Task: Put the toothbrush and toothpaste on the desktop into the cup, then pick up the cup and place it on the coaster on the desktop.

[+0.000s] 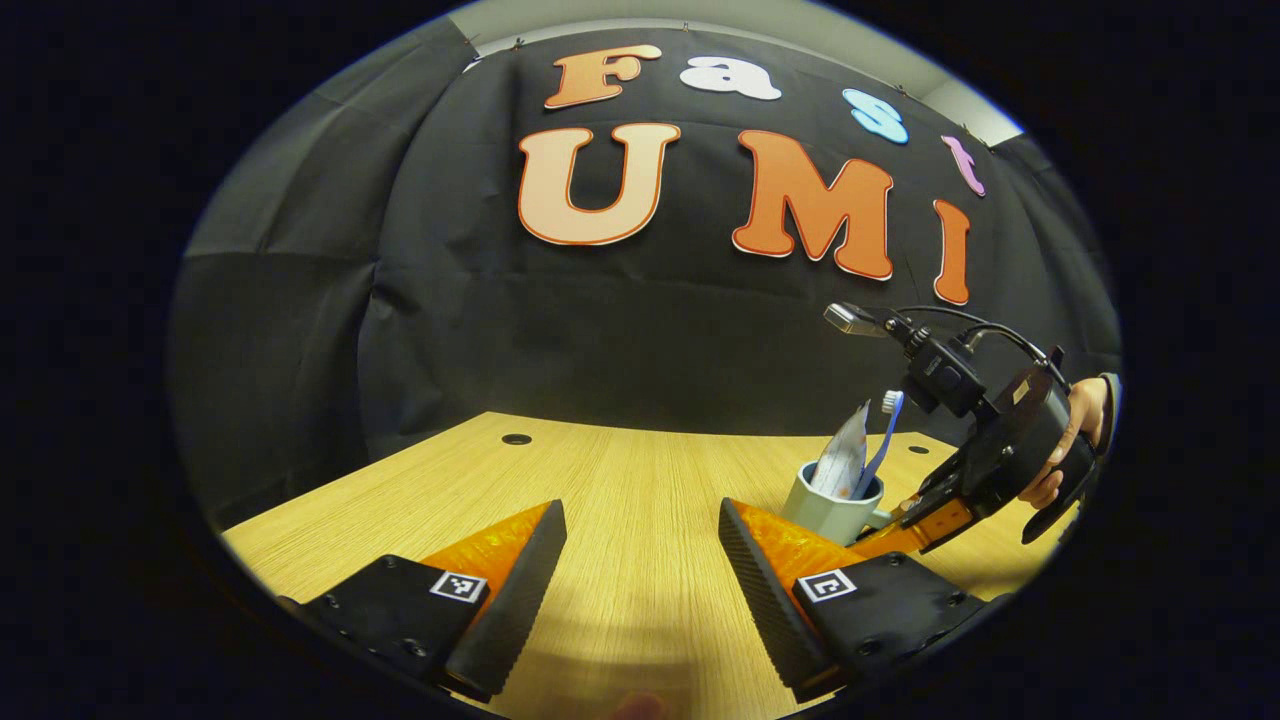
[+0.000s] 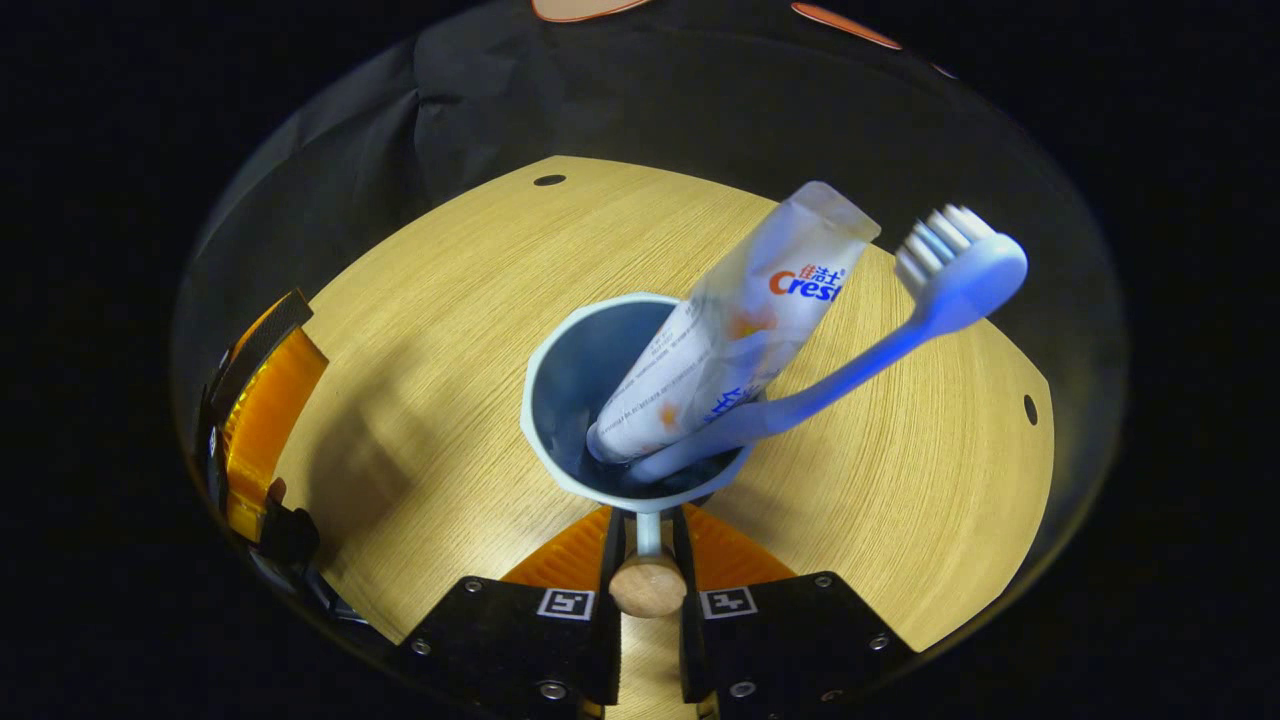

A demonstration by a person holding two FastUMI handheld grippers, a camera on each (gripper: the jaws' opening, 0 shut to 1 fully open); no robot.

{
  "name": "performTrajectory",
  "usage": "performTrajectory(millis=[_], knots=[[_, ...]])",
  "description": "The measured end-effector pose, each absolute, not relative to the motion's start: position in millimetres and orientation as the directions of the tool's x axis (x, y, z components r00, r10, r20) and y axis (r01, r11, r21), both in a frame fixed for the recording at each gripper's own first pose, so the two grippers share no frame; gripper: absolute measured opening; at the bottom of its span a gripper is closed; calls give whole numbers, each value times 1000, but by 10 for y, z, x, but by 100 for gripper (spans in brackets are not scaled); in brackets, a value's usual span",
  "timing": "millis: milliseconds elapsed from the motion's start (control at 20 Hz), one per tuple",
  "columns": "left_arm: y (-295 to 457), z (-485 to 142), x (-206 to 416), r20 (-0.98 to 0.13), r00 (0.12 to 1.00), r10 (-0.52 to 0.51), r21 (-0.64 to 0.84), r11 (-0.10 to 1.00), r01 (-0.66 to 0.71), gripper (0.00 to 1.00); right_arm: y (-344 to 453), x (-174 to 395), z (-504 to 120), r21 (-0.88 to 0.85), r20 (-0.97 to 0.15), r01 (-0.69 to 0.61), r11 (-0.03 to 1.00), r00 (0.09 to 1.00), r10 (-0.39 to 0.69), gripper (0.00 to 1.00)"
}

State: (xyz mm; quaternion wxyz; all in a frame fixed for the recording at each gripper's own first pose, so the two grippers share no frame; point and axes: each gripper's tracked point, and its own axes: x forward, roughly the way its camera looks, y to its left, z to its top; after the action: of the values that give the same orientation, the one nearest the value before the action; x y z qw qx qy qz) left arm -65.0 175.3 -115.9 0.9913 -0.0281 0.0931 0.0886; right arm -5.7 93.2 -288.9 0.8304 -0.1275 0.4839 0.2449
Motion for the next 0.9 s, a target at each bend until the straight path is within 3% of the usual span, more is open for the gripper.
performTrajectory(millis=[450, 500, 550, 600, 700, 900], knots=[[1777, -1250, -691, -222, 958, 180, -65, 978, -198, 97, 957, -76, -2568, 66, -823, -529, 846, 451, 346, 30], [1760, -1240, -674, -220, 959, 176, -68, 978, -195, 96, 961, -52, -2534, 60, -806, -529, 847, 475, 354, 41], [1751, -1228, -666, -220, 960, 174, -70, 979, -193, 97, 971, -39, -2473, 62, -788, -531, 845, 494, 368, 43], [1746, -1213, -666, -219, 960, 174, -70, 979, -193, 97, 992, -47, -2420, 68, -770, -535, 842, 508, 385, 57], [1711, -1178, -665, -216, 961, 170, -72, 979, -189, 97, 1001, -53, -2318, 73, -735, -542, 837, 538, 413, 69], [1643, -1097, -635, -214, 962, 167, -63, 981, -184, 97, 936, -54, -2094, 56, -634, -542, 839, 630, 449, 83]])
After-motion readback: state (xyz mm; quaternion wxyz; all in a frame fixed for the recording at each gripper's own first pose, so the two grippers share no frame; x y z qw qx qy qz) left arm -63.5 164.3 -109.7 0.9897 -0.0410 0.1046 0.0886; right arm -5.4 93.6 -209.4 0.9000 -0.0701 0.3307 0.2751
